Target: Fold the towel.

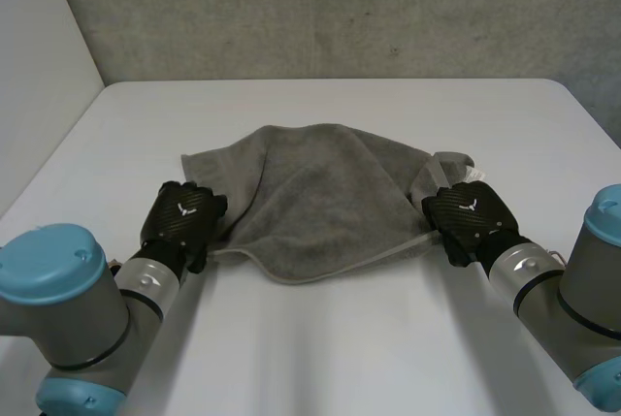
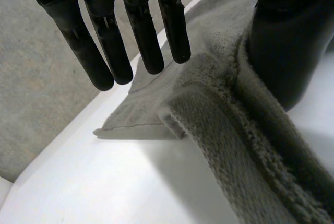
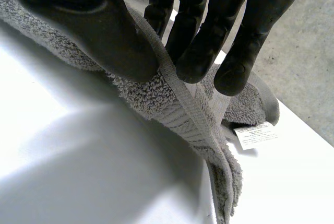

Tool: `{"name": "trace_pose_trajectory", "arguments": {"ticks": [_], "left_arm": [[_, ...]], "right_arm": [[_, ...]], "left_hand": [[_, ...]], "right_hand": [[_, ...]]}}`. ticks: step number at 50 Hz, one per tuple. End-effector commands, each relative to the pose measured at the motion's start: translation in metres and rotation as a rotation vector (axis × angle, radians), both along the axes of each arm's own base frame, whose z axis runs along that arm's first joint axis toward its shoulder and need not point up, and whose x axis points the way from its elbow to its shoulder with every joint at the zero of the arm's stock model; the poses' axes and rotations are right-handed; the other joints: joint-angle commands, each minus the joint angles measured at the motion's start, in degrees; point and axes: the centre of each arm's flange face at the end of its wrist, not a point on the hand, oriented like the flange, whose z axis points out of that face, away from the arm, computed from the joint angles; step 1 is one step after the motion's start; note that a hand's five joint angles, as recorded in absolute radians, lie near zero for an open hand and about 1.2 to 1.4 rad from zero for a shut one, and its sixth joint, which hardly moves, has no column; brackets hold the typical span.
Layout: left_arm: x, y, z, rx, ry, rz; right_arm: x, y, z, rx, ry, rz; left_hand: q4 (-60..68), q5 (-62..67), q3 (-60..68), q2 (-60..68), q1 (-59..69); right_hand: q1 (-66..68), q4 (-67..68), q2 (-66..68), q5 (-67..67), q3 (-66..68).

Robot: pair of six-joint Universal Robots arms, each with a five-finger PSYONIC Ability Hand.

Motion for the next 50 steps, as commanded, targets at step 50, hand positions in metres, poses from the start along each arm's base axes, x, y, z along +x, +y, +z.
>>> {"name": "trace_pose_trajectory", "arguments": {"ticks": [50], "left_arm": [[-0.005,0.004,0.006,-0.045,0.01,-0.048]], "right_arm": [[-0.032,-0.042,0.012,-0.017,0.016,-0.163]], "left_hand": [[39.1,29.8,39.4,39.1,39.4]], "right_hand": [[4.8,3.0,4.8,3.2,4.0]]}}
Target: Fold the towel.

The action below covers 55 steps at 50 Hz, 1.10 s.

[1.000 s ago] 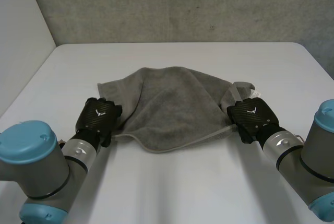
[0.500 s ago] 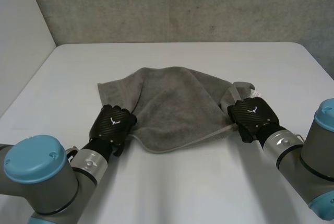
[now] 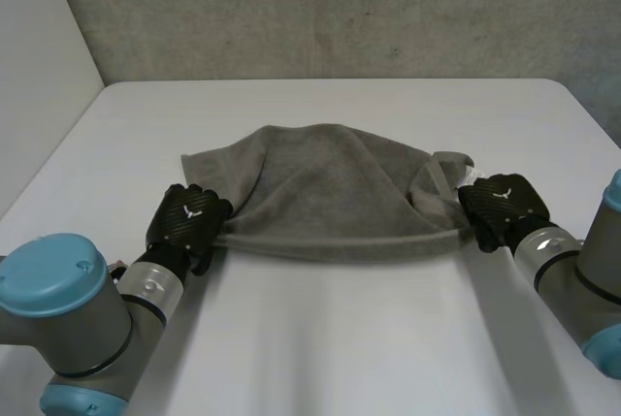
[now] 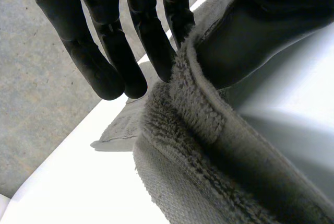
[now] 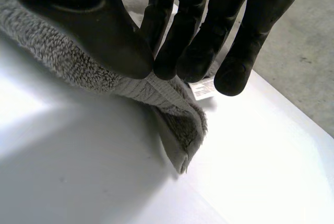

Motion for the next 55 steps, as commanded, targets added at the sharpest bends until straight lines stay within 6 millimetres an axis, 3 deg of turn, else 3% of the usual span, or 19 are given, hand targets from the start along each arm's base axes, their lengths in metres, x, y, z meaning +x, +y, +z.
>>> {"name": "trace_pose_trajectory", "arguments": {"ticks": [1,2,3,4,5,6,7,8,9,10,14,16,19,23,30,35,46,50,55], "left_arm": [[-0.002,0.001,0.01,-0.019,0.009,-0.012],[-0.002,0.0,0.026,-0.06,0.027,-0.01],[-0.001,0.0,0.049,-0.118,0.059,-0.007],[-0.001,0.0,0.049,-0.119,0.06,-0.007],[0.0,-0.001,0.074,-0.179,0.092,0.001],[0.001,-0.001,0.074,-0.18,0.092,0.001],[0.003,0.001,0.096,-0.234,0.116,0.007],[0.005,0.003,0.12,-0.287,0.141,0.01],[0.005,0.003,0.12,-0.287,0.141,0.01],[0.007,0.007,0.143,-0.336,0.165,0.011],[0.012,0.018,0.186,-0.382,0.241,0.005],[0.013,0.02,0.19,-0.366,0.264,0.0],[0.014,0.02,0.187,-0.323,0.291,-0.003],[0.012,0.016,0.166,-0.251,0.289,0.003],[0.014,-0.001,0.076,0.019,0.173,0.054],[0.015,-0.006,0.043,0.112,0.131,0.069],[0.023,-0.018,0.034,0.133,0.124,0.108],[0.023,-0.018,0.033,0.133,0.124,0.108],[0.023,-0.017,0.033,0.135,0.123,0.108]], "right_arm": [[-0.004,-0.003,0.036,-0.078,-0.024,-0.009],[-0.004,0.0,0.06,-0.138,-0.04,-0.006],[-0.004,0.0,0.06,-0.139,-0.04,-0.006],[-0.004,0.004,0.085,-0.2,-0.06,-0.004],[-0.004,0.004,0.085,-0.2,-0.06,-0.004],[-0.005,0.007,0.109,-0.257,-0.091,-0.006],[-0.005,0.01,0.135,-0.315,-0.135,-0.007],[-0.005,0.01,0.136,-0.315,-0.136,-0.007],[-0.005,0.014,0.157,-0.351,-0.183,-0.002],[-0.005,0.019,0.176,-0.373,-0.224,0.018],[-0.003,0.028,0.198,-0.353,-0.264,0.065],[-0.002,0.03,0.202,-0.327,-0.263,0.086],[-0.004,0.031,0.198,-0.254,-0.252,0.098],[0.0,0.017,0.159,-0.117,-0.234,0.099],[0.002,0.006,0.099,0.065,-0.199,0.081],[0.002,-0.003,0.059,0.139,-0.18,0.074],[0.0,-0.009,0.036,0.165,-0.179,0.065],[0.0,-0.007,0.034,0.176,-0.176,0.058],[0.0,-0.004,0.034,0.202,-0.172,0.059]], "left_hand": [[-6.7,-13.9,-7.9,-6.0,-1.7],[-6.7,-13.9,-7.9,-6.0,-1.7],[-6.7,-13.9,-7.9,-6.0,-1.7],[-6.7,-13.9,-7.9,-6.0,-1.7],[-6.7,-13.9,-7.9,-6.0,-1.7],[-6.7,-13.9,-7.9,-6.0,-1.7],[-6.7,-13.9,-7.9,-6.0,-1.7],[-6.7,-13.9,-7.9,-6.0,-1.7],[-6.7,-13.9,-7.9,-6.0,-1.7],[-6.7,-13.9,-7.9,-6.0,-1.7],[-6.7,-13.9,-7.9,-6.0,-1.7],[-6.7,-13.9,-7.9,-6.0,-1.7],[-6.7,-13.9,-7.9,-6.0,-1.7],[-6.7,-13.9,-7.9,-6.0,-1.7],[-6.7,-13.9,-7.9,-6.0,-1.7],[-6.7,-13.9,-7.9,-6.0,-1.7],[-6.7,-13.9,-7.9,-6.0,-1.7],[-6.7,-13.9,-7.9,-6.0,-1.7],[-6.7,-13.9,-7.9,-6.0,-1.7]], "right_hand": [[3.6,2.9,3.0,3.0,3.4],[3.6,2.9,3.0,3.0,3.4],[3.6,2.9,3.0,3.0,3.4],[3.6,2.9,3.0,3.0,3.4],[3.6,2.9,3.0,3.0,3.4],[3.6,2.9,3.0,3.0,3.4],[3.6,2.9,3.0,3.0,3.4],[3.6,2.9,3.0,3.0,3.4],[3.6,2.9,3.0,3.0,3.4],[3.6,2.9,3.0,3.0,3.4],[3.6,2.9,3.0,3.0,3.4],[3.6,2.9,3.0,3.0,3.4],[3.6,2.9,3.0,3.0,3.4],[3.6,2.9,3.0,3.0,3.4],[3.6,2.9,3.0,3.0,3.4],[3.6,2.9,3.0,3.0,3.4],[3.6,2.9,3.0,3.0,3.4],[-22.1,-22.7,-22.7,-22.6,-22.2],[-31.4,-32.0,-32.0,-32.0,-31.5]]}}
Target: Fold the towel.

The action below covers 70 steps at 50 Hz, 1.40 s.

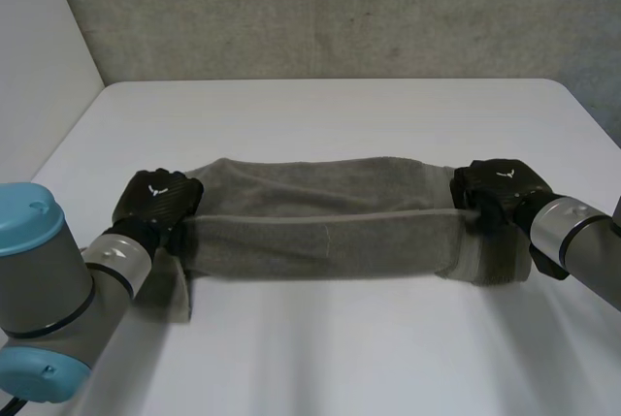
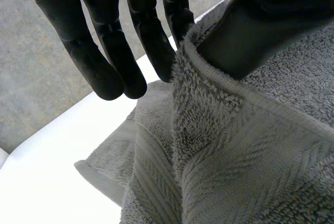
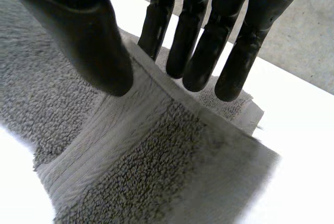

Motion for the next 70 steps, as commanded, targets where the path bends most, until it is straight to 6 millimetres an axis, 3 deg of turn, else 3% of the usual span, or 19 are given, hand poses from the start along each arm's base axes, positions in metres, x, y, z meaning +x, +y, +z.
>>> {"name": "trace_pose_trajectory", "arguments": {"ticks": [1,15,20,23,32,39,43,45,46,48,49,53,55,59,61,62,64,69,70], "left_arm": [[0.001,0.001,0.0,0.001,0.0,0.001],[0.001,0.004,-0.001,0.006,-0.003,0.0],[0.002,0.004,0.0,0.005,-0.003,0.002],[0.002,0.004,0.001,0.002,-0.002,0.002],[-0.002,-0.007,0.016,-0.058,0.011,-0.003],[-0.02,-0.06,0.057,-0.253,0.004,-0.014],[-0.031,-0.089,0.088,-0.383,0.006,-0.014],[-0.037,-0.108,0.143,-0.572,0.072,-0.004],[-0.037,-0.108,0.143,-0.573,0.072,-0.004],[-0.041,-0.113,0.198,-0.764,0.172,0.007],[-0.041,-0.113,0.199,-0.765,0.172,0.007],[-0.042,-0.106,0.232,-0.835,0.315,-0.025],[-0.038,-0.102,0.239,-0.832,0.353,-0.03],[-0.039,-0.101,0.219,-0.747,0.388,-0.051],[-0.04,-0.1,0.176,-0.631,0.342,-0.082],[-0.04,-0.1,0.176,-0.63,0.342,-0.082],[-0.044,-0.092,0.127,-0.51,0.262,-0.151],[-0.036,-0.073,0.053,-0.352,0.106,-0.215],[-0.036,-0.073,0.053,-0.352,0.106,-0.215]], "right_arm": [[0.0,0.005,0.0,0.039,0.007,0.003],[-0.001,0.003,-0.014,0.083,0.094,0.03],[-0.001,0.003,-0.017,0.094,0.097,0.034],[-0.001,0.002,-0.019,0.099,0.096,0.034],[0.004,-0.017,0.018,-0.051,0.075,0.033],[0.013,-0.054,0.076,-0.384,0.018,0.016],[0.019,-0.087,0.138,-0.759,-0.042,-0.049],[0.022,-0.094,0.161,-0.894,-0.082,-0.084],[0.025,-0.097,0.18,-1.012,-0.126,-0.119],[0.024,-0.097,0.198,-1.114,-0.169,-0.153],[0.023,-0.095,0.213,-1.187,-0.214,-0.181],[0.025,-0.084,0.226,-1.202,-0.25,-0.182],[0.022,-0.081,0.212,-1.071,-0.207,-0.179],[0.024,-0.077,0.182,-0.875,-0.144,-0.155],[0.025,-0.073,0.166,-0.784,-0.114,-0.143],[0.024,-0.068,0.15,-0.701,-0.084,-0.134],[0.022,-0.065,0.132,-0.626,-0.057,-0.122],[0.023,-0.051,0.076,-0.46,0.01,-0.041],[0.023,-0.045,0.059,-0.414,0.042,-0.019]], "left_hand": [[-6.7,-13.9,-8.0,-6.5,-1.7],[-6.7,-13.9,-8.0,-6.5,-1.7],[-6.7,-13.9,-8.0,-6.5,-1.7],[-6.7,-13.9,-8.0,-6.5,-1.7],[-6.7,-13.9,-8.0,-6.5,-1.7],[-6.7,-13.9,-8.0,-6.5,-1.7],[-6.7,-13.9,-8.0,-6.5,-1.7],[-6.7,-13.9,-8.0,-6.5,-1.7],[-6.7,-13.9,-8.0,-6.5,-1.7],[-6.7,-13.9,-8.0,-6.5,-1.7],[-6.7,-13.9,-8.0,-6.5,-1.7],[-6.7,-13.9,-8.0,-6.5,-1.7],[-6.7,-13.9,-8.0,-6.5,-1.7],[-6.7,-13.9,-8.0,-6.5,-1.7],[-6.7,-13.9,-8.0,-6.5,-1.7],[-6.7,-13.9,-8.0,-6.5,-1.7],[-6.7,-13.9,-8.0,-6.5,-1.7],[-6.7,-13.9,-8.0,-6.5,-1.7],[-6.7,-13.9,-8.0,-6.5,-1.7]], "right_hand": [[-10.7,-11.1,-10.9,-10.9,-10.9],[-14.4,-14.8,-14.7,-14.7,-14.7],[-5.0,-5.4,-5.2,-5.2,-5.2],[19.3,18.8,19.0,19.0,19.0],[26.3,25.8,26.0,26.0,26.0],[26.3,25.8,26.0,26.0,26.0],[26.3,25.8,26.0,26.0,26.0],[26.3,25.8,26.0,26.0,26.0],[26.3,25.8,26.0,26.0,26.0],[26.3,25.8,26.0,26.0,26.0],[26.3,25.8,26.0,26.0,26.0],[26.3,25.8,26.0,26.0,26.0],[26.3,25.8,26.0,26.0,26.0],[26.3,25.8,26.0,26.0,26.0],[26.3,25.8,26.0,26.0,26.0],[26.3,25.8,26.0,26.0,26.0],[26.3,25.8,26.0,26.0,26.0],[26.3,25.8,26.0,26.0,26.0],[26.3,25.8,26.0,26.0,26.0]]}}
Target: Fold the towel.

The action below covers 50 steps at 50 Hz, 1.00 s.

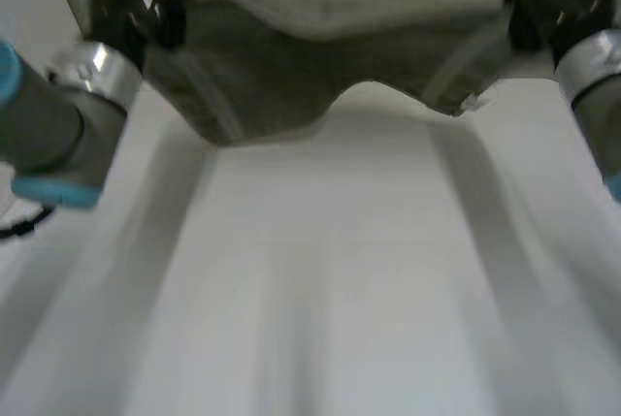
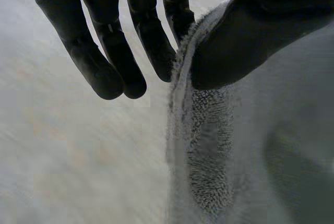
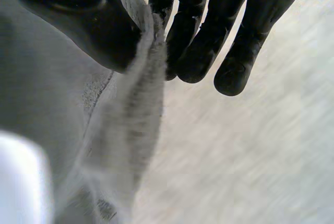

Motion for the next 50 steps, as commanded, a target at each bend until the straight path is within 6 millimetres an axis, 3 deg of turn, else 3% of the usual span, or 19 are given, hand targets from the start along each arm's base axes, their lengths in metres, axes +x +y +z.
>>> {"name": "trace_pose_trajectory", "arguments": {"ticks": [1,2,3,4,5,9,13,19,25,27,29,36,50], "left_arm": [[0.013,0.029,-0.11,0.212,-0.269,-0.055],[0.018,0.037,-0.128,0.244,-0.322,-0.053],[0.018,0.037,-0.129,0.244,-0.323,-0.053],[0.021,0.046,-0.146,0.274,-0.372,-0.058],[0.023,0.056,-0.159,0.29,-0.414,-0.064],[0.03,0.071,-0.177,0.327,-0.476,-0.067],[0.043,0.082,-0.187,0.378,-0.502,-0.044],[0.049,0.085,-0.187,0.391,-0.501,-0.031],[0.049,0.077,-0.189,0.374,-0.499,-0.017],[0.049,0.075,-0.189,0.365,-0.497,-0.01],[0.049,0.069,-0.186,0.331,-0.488,0.014],[0.054,0.056,-0.179,0.278,-0.459,0.104],[0.063,0.056,-0.18,0.29,-0.462,0.159]], "right_arm": [[-0.002,0.029,-0.092,0.285,0.158,0.078],[-0.002,0.029,-0.092,0.286,0.159,0.079],[-0.003,0.037,-0.107,0.325,0.199,0.086],[-0.003,0.037,-0.107,0.325,0.199,0.086],[-0.004,0.045,-0.12,0.354,0.239,0.089],[-0.01,0.065,-0.146,0.426,0.316,0.096],[-0.012,0.078,-0.152,0.456,0.329,0.102],[-0.016,0.096,-0.15,0.459,0.322,0.103],[-0.026,0.091,-0.153,0.456,0.312,0.071],[-0.027,0.089,-0.152,0.453,0.311,0.066],[-0.028,0.089,-0.151,0.452,0.308,0.063],[-0.029,0.089,-0.148,0.442,0.303,0.056],[-0.049,0.076,-0.143,0.451,0.229,-0.045]], "left_hand": [[-7.1,-13.9,-8.0,-7.1,-1.7],[-7.1,-13.9,-8.0,-7.1,-1.7],[-7.1,-13.9,-8.0,-7.1,-1.7],[-7.1,-13.9,-8.0,-7.1,-1.7],[-7.1,-13.9,-8.0,-7.1,-1.7],[-7.1,-13.9,-8.0,-7.1,-1.7],[-7.1,-13.9,-8.0,-7.1,-1.7],[-7.1,-13.9,-8.0,-7.1,-1.7],[-7.1,-13.9,-8.0,-7.1,-1.7],[-10.4,-17.3,-11.4,-10.4,-5.0],[-24.6,-31.5,-25.6,-24.6,-19.2],[-32.9,-39.8,-33.9,-32.9,-27.5],[-33.8,-40.7,-34.8,-33.8,-28.4]], "right_hand": [[3.3,2.9,3.1,2.6,3.8],[3.3,2.9,3.1,2.6,3.8],[3.3,2.9,3.1,2.6,3.8],[3.3,2.9,3.1,2.6,3.8],[3.3,2.9,3.1,2.6,3.8],[3.3,2.9,3.1,2.6,3.8],[3.3,2.9,3.1,2.6,3.8],[3.3,2.9,3.1,2.6,3.8],[3.3,2.9,3.1,2.6,3.8],[3.3,2.9,3.1,2.6,3.8],[3.3,2.9,3.1,2.6,3.8],[3.3,2.9,3.1,2.6,3.8],[3.3,2.9,3.1,2.6,3.8]]}}
